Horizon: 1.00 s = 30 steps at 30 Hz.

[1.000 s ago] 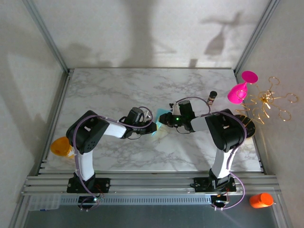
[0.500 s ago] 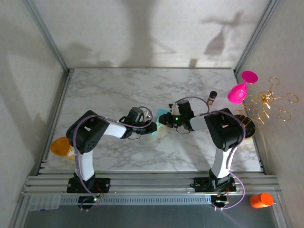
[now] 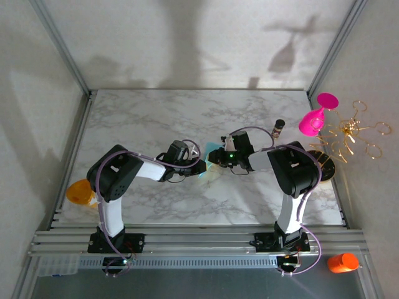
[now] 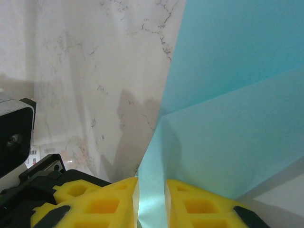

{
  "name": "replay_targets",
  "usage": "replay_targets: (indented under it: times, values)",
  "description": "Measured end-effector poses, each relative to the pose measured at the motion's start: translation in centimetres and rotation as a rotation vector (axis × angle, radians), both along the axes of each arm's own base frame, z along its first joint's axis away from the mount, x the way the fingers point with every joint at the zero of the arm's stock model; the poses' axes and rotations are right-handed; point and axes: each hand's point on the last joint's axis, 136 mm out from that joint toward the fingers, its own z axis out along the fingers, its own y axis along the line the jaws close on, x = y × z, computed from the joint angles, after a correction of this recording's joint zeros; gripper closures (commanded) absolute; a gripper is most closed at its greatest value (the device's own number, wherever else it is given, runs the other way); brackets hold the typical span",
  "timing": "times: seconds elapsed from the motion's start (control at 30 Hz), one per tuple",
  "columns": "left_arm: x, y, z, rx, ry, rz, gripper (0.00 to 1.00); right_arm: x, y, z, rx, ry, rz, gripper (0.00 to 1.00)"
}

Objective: Fold a paper plane with a square sheet of paper (pick it up from the middle)
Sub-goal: Fifth fold the wing at the center of the table.

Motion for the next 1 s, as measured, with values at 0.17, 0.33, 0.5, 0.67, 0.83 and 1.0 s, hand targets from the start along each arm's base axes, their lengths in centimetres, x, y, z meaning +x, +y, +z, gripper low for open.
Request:
replay_targets:
  times: [0.17, 0.33, 0.5, 0.67, 0.83, 1.0]
  values:
    - [0.0, -0.1, 0.1, -0.004, 0.0, -0.004, 0.85, 0.0, 0.0, -0.1, -0.006, 0.004, 0.004, 0.77]
    - [-0.1, -0.1, 0.3, -0.005, 0.001, -0.007, 0.8, 0.1, 0.0, -0.2, -0.015, 0.013, 0.009, 0.77]
    - [-0.2, 0.1, 0.5, 0.007, 0.008, -0.001, 0.76, 0.0, 0.0, -0.2, -0.022, 0.014, 0.015, 0.77]
    - [-0.4, 0.6, 0.7, 0.029, 0.023, 0.011, 0.73, 0.0, 0.1, -0.2, -0.027, 0.016, 0.021, 0.77]
    - [-0.8, 1.2, 0.6, 0.056, 0.045, 0.023, 0.73, 0.0, 0.1, -0.2, -0.029, 0.016, 0.025, 0.77]
    - [-1.0, 1.3, 0.5, 0.066, 0.053, 0.027, 0.75, 0.0, 0.1, -0.3, -0.031, 0.021, 0.026, 0.77]
